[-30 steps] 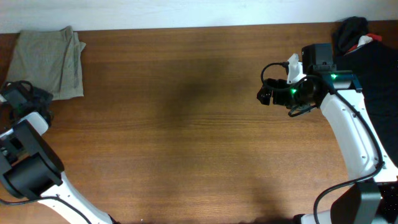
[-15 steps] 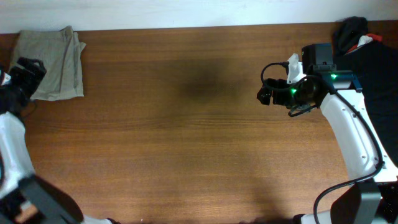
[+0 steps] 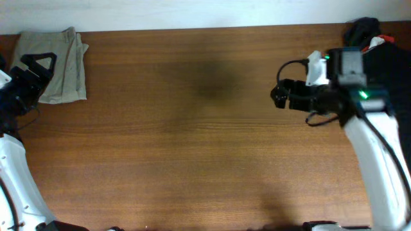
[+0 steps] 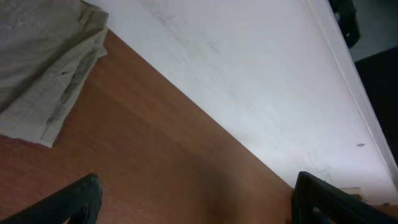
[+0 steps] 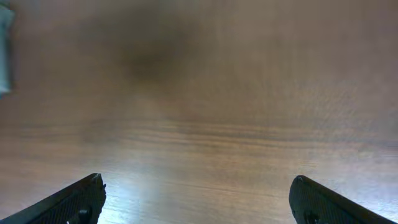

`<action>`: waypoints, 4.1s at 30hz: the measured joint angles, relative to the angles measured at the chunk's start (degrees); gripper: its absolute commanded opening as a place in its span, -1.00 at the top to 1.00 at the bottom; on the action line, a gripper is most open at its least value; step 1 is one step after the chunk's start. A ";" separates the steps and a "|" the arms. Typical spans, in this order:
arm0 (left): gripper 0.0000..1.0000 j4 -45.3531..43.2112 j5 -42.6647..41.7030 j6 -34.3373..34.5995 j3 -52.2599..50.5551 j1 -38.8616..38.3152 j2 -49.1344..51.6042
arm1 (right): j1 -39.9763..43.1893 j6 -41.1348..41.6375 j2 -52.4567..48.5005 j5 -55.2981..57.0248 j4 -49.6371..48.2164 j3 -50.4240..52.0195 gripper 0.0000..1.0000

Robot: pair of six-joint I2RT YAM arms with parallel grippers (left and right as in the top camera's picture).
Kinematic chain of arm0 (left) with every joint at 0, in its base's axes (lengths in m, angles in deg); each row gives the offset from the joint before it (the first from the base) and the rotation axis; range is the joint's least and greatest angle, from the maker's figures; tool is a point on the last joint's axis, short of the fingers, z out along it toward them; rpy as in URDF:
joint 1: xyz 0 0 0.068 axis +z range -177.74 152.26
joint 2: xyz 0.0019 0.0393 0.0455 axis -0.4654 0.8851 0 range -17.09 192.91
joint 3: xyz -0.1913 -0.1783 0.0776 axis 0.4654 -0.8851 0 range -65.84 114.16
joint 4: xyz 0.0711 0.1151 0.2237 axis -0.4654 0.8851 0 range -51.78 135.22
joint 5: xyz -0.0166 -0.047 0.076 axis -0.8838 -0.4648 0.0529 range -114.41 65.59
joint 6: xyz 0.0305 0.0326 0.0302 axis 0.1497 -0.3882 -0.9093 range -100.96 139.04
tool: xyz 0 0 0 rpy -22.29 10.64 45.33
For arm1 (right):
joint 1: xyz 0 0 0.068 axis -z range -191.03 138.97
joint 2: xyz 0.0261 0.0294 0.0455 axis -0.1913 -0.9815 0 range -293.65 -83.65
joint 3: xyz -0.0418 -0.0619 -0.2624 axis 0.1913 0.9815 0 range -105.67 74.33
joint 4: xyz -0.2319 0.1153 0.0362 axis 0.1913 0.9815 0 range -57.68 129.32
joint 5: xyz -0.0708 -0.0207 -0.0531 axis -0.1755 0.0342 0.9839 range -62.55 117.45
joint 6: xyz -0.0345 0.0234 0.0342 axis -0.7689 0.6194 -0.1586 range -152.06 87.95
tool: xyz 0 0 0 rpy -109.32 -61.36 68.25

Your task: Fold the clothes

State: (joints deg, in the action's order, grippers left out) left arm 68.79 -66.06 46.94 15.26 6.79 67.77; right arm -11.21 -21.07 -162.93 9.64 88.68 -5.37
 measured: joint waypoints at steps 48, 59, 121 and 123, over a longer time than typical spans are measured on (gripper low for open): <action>-0.98 0.09 -0.20 0.15 0.04 0.00 0.00 | -0.28 1.03 78.49 17.42 -52.09 79.10 -0.97; -0.98 0.09 -0.20 0.15 0.04 0.00 0.00 | -0.28 1.01 78.49 17.42 -52.09 79.10 -0.97; -0.98 -26.64 47.67 -31.61 -80.48 -36.83 -84.24 | -0.28 1.01 78.23 17.81 -52.06 79.08 -0.97; -0.98 -26.64 47.67 -31.61 -80.48 -36.83 -84.24 | -0.28 1.01 78.23 17.81 -52.09 79.08 -0.97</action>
State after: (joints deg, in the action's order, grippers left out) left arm 42.15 -18.39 15.34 -65.21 -30.04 -16.47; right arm -11.50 -20.07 -84.71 27.46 36.59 73.71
